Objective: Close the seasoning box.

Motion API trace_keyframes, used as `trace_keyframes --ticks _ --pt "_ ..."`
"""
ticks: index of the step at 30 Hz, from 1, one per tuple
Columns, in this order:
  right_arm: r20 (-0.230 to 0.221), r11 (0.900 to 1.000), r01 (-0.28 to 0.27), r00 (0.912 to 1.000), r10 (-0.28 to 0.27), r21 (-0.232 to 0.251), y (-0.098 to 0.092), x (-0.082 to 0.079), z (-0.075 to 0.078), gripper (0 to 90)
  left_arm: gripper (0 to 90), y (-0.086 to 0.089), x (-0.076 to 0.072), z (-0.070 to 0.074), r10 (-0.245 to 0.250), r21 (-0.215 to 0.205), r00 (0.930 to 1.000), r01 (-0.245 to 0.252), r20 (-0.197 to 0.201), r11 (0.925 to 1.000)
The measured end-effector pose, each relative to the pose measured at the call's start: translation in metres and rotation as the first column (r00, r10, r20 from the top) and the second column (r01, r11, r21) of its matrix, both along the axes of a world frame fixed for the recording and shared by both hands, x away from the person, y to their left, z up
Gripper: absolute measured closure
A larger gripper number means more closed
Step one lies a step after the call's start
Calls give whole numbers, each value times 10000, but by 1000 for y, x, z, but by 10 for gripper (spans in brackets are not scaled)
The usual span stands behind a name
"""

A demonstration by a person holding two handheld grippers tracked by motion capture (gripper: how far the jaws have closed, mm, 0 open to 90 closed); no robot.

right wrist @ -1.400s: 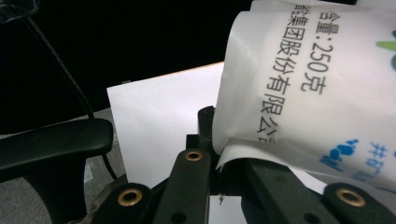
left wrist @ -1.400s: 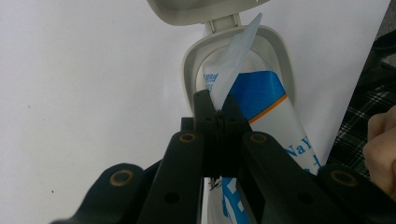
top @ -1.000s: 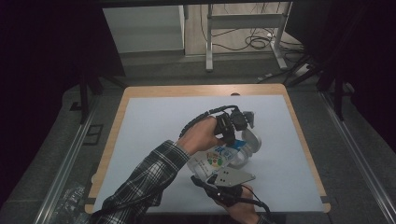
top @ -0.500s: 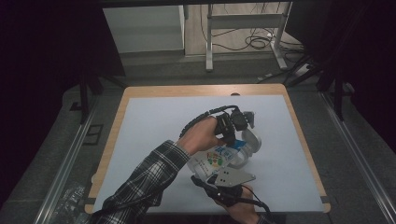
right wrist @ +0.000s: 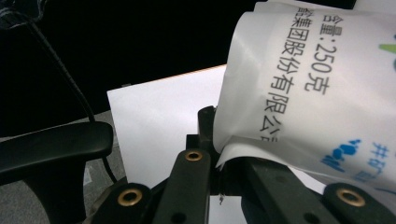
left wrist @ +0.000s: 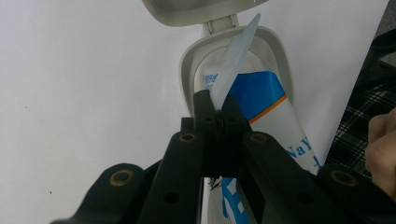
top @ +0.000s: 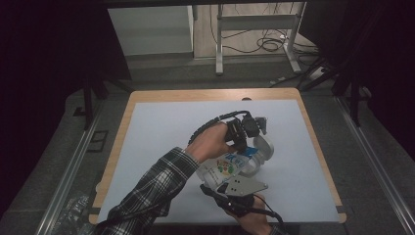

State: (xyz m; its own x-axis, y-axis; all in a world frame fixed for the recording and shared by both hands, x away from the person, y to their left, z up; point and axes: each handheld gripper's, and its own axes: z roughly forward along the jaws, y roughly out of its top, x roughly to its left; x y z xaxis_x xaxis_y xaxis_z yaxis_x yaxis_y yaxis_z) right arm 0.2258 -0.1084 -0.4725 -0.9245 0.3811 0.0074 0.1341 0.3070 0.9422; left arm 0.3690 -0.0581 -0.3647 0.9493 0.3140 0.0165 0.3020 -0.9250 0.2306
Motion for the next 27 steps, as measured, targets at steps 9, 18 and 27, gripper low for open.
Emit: trace_keyframes --ticks 9,18,27 --pt "14 10000 -9 10000 9 22 0 0 0 891 894 0 0 0 -19 -12 10000 19 -11 10000" --pt "69 10000 -20 10000 19 35 0 0 0 891 894 0 0 -1 1 18 10000 -1 -43 10000" --pt "91 10000 -9 10000 8 25 0 -1 0 891 894 0 0 -1 10 21 10000 -10 -60 10000"
